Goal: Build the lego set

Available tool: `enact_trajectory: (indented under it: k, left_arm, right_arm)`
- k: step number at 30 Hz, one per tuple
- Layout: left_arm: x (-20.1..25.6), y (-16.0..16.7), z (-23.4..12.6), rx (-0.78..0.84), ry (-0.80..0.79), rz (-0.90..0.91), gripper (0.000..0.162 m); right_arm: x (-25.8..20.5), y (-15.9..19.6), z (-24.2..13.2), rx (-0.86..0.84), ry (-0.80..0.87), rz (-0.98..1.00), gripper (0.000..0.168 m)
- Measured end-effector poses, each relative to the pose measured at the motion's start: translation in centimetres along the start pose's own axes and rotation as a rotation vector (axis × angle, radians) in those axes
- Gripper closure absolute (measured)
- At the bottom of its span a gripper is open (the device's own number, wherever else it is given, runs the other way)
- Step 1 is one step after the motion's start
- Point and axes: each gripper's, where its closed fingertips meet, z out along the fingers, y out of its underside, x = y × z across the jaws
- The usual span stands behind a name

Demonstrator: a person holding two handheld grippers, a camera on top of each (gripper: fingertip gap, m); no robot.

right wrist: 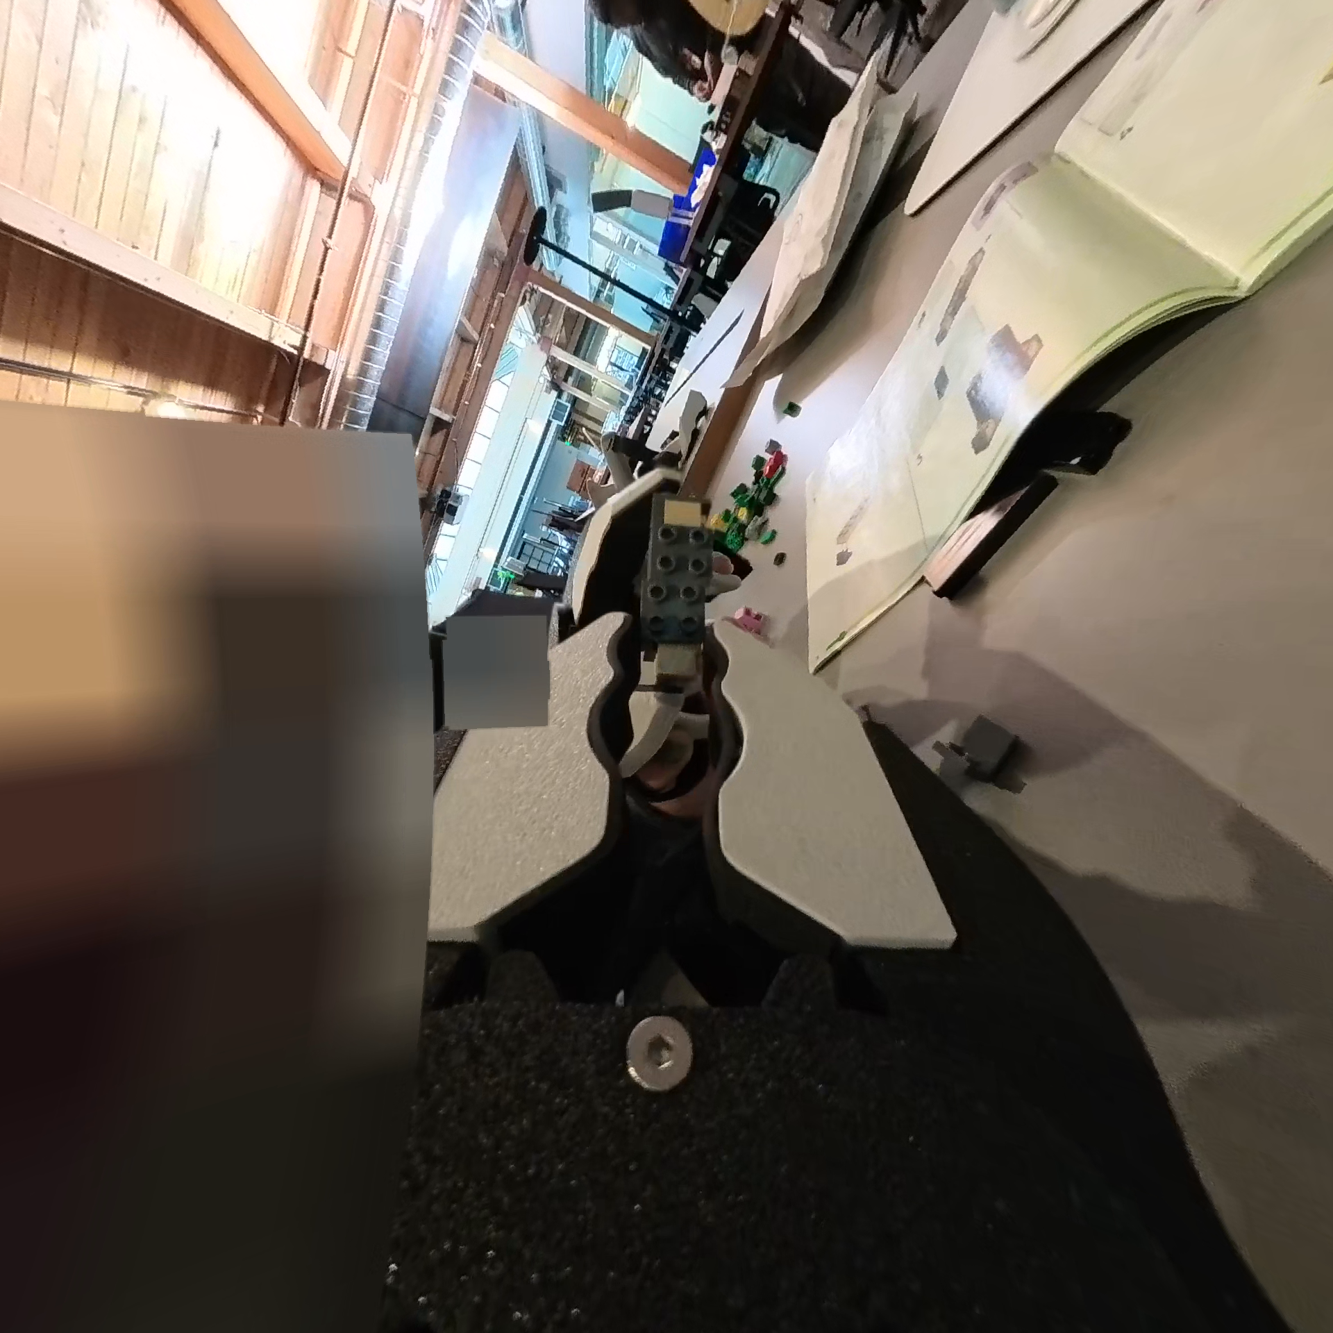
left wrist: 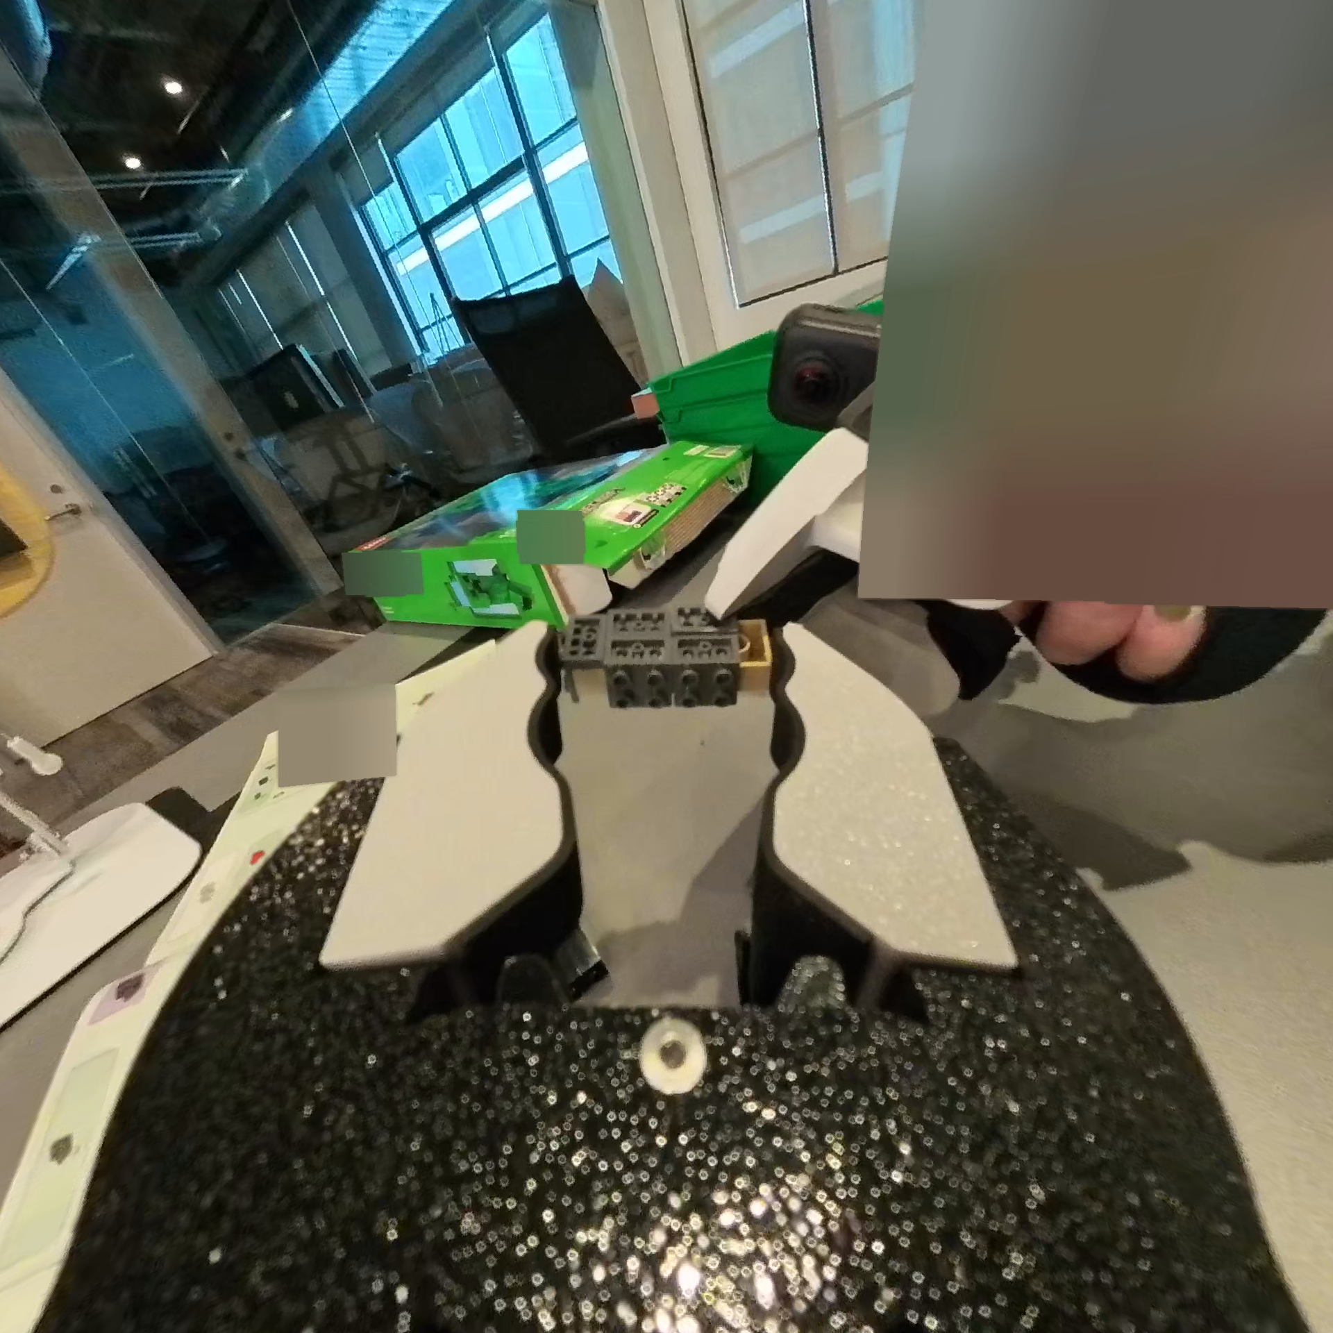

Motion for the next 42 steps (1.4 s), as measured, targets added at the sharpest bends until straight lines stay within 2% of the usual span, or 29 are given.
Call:
enact_trajectory:
  k: [8, 26, 42]
  left_arm:
    - [0.1, -0.7, -0.4, 0.043, -0.007, 0.060, 0.106]
    - [0.1, -1.7, -0.8, 0.110, -0.002, 0.051, 0.106]
    - [-0.1, -1.8, -0.9, 0.116, -0.008, 0.049, 0.106]
  right_arm:
    - [-0.5, 0.2, 0.0, -0.017, -0.014, 0.014, 0.153]
    - [-1.5, 0.3, 0.0, -0.033, -0.091, 0.036, 0.153]
    - [-1.6, 0.2, 0.1, -0.028, -0.075, 0.020, 0.140]
